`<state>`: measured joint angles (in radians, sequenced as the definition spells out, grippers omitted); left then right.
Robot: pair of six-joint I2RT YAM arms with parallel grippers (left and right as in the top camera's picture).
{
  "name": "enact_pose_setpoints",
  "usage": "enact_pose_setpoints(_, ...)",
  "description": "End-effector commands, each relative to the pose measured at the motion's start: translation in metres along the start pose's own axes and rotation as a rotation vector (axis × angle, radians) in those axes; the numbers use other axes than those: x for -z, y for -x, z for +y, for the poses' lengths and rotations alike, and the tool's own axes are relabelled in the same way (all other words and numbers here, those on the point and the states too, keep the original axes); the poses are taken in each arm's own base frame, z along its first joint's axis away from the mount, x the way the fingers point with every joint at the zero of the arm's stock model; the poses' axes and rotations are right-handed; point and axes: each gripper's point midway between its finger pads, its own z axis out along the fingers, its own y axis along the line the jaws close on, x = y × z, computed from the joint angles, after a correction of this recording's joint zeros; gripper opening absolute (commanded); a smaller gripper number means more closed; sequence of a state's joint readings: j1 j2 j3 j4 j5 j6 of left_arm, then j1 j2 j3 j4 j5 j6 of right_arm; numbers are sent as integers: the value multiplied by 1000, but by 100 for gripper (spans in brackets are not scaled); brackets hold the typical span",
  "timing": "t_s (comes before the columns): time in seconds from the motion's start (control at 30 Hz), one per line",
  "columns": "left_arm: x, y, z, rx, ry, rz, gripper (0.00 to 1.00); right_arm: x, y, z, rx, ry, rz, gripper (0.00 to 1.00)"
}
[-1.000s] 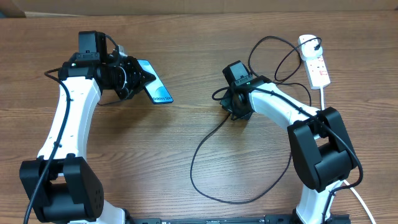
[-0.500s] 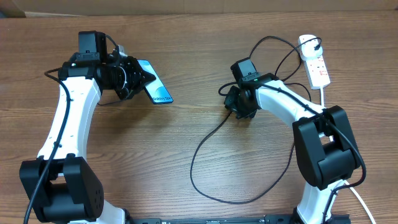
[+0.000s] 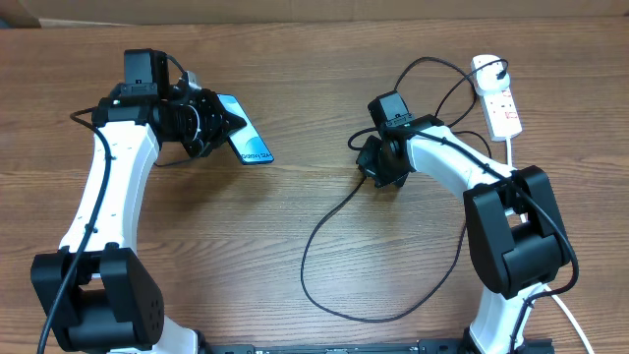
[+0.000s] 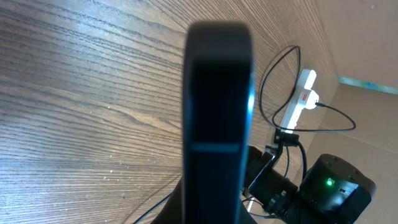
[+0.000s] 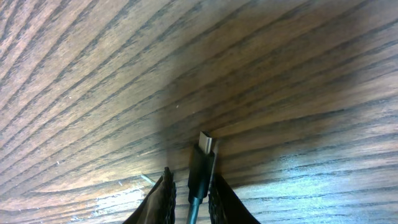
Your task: Plug charger to phone and switch on socket
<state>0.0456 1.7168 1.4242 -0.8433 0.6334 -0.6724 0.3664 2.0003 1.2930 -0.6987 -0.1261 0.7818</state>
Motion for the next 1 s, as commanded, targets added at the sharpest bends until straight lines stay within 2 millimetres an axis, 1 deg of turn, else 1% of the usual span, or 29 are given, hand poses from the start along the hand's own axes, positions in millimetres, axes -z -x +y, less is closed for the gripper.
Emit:
enact_pose_setpoints(0.0,7,-2,-14,-59,-29,-9,4,-14,-9,-11,-16,-30,45,18)
enact_pose_setpoints(0.1,7,-2,-14,-59,-29,-9,4,-14,-9,-11,-21,-30,46,17)
enact_pose_setpoints(0.2,7,-2,-14,-59,-29,-9,4,-14,-11,-10,-25,-23,53,13)
enact_pose_setpoints(0.3,7,-2,-14,-59,-29,-8,4,-14,-10,-10,-25,-22,51,9)
enact_pose_setpoints(0.37,7,-2,-14,-59,-29,-8,4,-14,-10,-9,-24,-20,49,4)
enact_pose_setpoints(0.5,7,-2,-15,-64,-34,-6,4,-14,-8,-7,-24,-12,44,4)
enact_pose_setpoints(0.57,7,-5,-20,-93,-66,11,4,-8,-7,-6,-25,0,43,4)
enact_pose_setpoints(0.63,8,-11,-34,-127,-140,46,4,8,-8,5,21,71,61,4)
enact_pose_setpoints(0.67,13,-18,-53,-173,-252,90,4,27,-12,20,84,171,90,4)
enact_pose_setpoints(0.73,25,-26,-81,-243,-421,146,4,63,-26,47,216,360,148,4)
enact_pose_setpoints(0.8,47,-38,-112,-342,-619,215,4,100,-49,66,348,542,221,4)
enact_pose_setpoints(0.83,54,-41,-121,-370,-674,239,4,116,-60,72,399,610,250,4)
enact_pose_setpoints(0.87,65,-46,-131,-397,-740,274,4,144,-81,78,490,727,304,4)
enact_pose_setpoints(0.9,69,-48,-135,-401,-763,292,4,158,-91,79,532,783,330,4)
enact_pose_setpoints(0.93,74,-48,-140,-403,-784,308,4,176,-105,79,586,853,360,4)
enact_pose_setpoints(0.97,76,-48,-142,-398,-791,316,4,189,-115,79,623,903,380,4)
